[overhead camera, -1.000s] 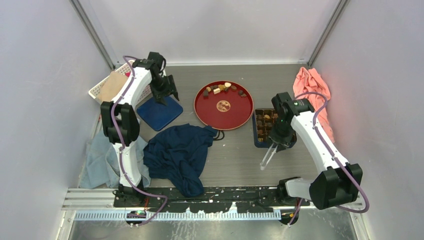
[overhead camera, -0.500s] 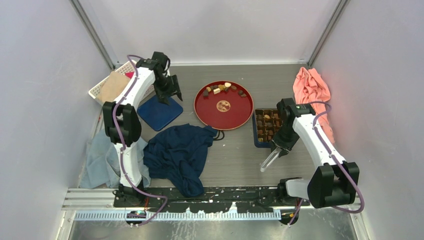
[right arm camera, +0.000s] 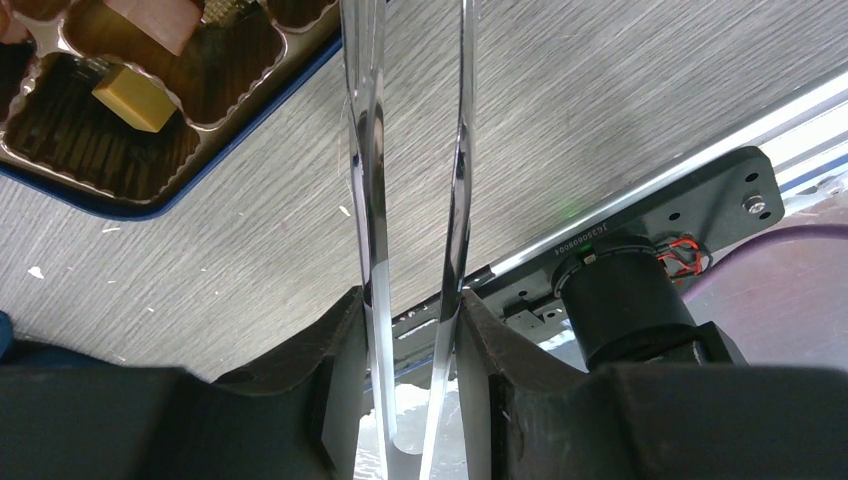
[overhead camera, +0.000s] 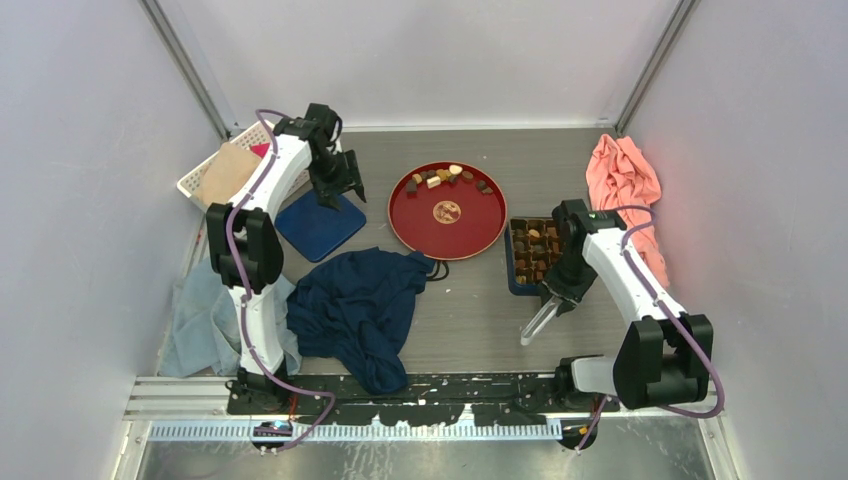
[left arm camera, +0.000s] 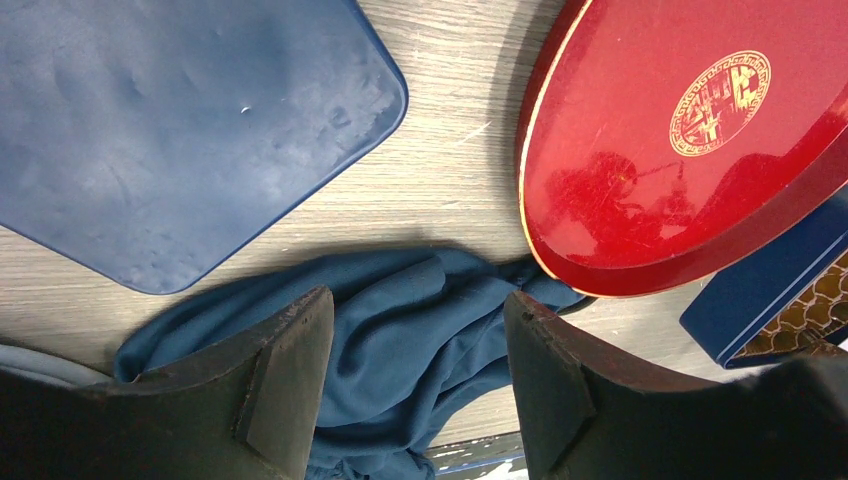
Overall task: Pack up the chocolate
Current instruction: Place the fake chocolate in the packing box.
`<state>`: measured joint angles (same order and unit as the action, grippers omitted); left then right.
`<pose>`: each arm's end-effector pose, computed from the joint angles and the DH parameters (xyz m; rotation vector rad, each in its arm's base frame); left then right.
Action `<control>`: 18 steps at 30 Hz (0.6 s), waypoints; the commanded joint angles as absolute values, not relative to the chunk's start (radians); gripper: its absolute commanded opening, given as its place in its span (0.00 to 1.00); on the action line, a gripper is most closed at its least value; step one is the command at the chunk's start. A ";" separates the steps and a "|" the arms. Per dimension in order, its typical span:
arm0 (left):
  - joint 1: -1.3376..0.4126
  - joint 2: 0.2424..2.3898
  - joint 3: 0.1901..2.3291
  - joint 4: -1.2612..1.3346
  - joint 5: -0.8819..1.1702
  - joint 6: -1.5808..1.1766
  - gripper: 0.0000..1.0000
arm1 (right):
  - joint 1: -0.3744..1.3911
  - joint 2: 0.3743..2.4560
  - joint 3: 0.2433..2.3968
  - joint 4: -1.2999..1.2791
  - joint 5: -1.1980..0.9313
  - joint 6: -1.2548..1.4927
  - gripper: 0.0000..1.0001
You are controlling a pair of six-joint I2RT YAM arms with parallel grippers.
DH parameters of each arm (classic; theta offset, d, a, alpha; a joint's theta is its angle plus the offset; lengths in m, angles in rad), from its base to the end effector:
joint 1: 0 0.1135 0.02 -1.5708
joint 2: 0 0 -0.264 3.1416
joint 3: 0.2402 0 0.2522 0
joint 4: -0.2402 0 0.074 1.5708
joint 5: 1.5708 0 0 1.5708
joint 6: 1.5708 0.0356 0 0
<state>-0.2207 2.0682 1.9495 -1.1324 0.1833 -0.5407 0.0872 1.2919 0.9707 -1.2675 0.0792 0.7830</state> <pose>0.4187 -0.1006 0.2726 -0.4172 2.8534 -0.4188 0.1962 0.0143 0.2374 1.0633 2.9353 -0.1240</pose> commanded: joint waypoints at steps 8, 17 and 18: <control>-0.224 2.037 1.990 -1.111 0.179 -0.525 0.64 | 0.077 1.253 0.957 -1.281 0.132 0.794 0.22; -0.224 2.040 1.993 -1.111 0.186 -0.525 0.64 | 0.078 1.232 0.935 -1.286 0.133 0.811 0.24; -0.224 2.039 1.992 -1.111 0.186 -0.524 0.64 | 0.077 1.233 0.937 -1.285 0.133 0.811 0.27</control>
<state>-0.2207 2.0682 1.9560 -1.1309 0.1833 -0.5404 0.0811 1.2610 0.9356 -1.2636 0.1108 0.7895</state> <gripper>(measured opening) 0.642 0.400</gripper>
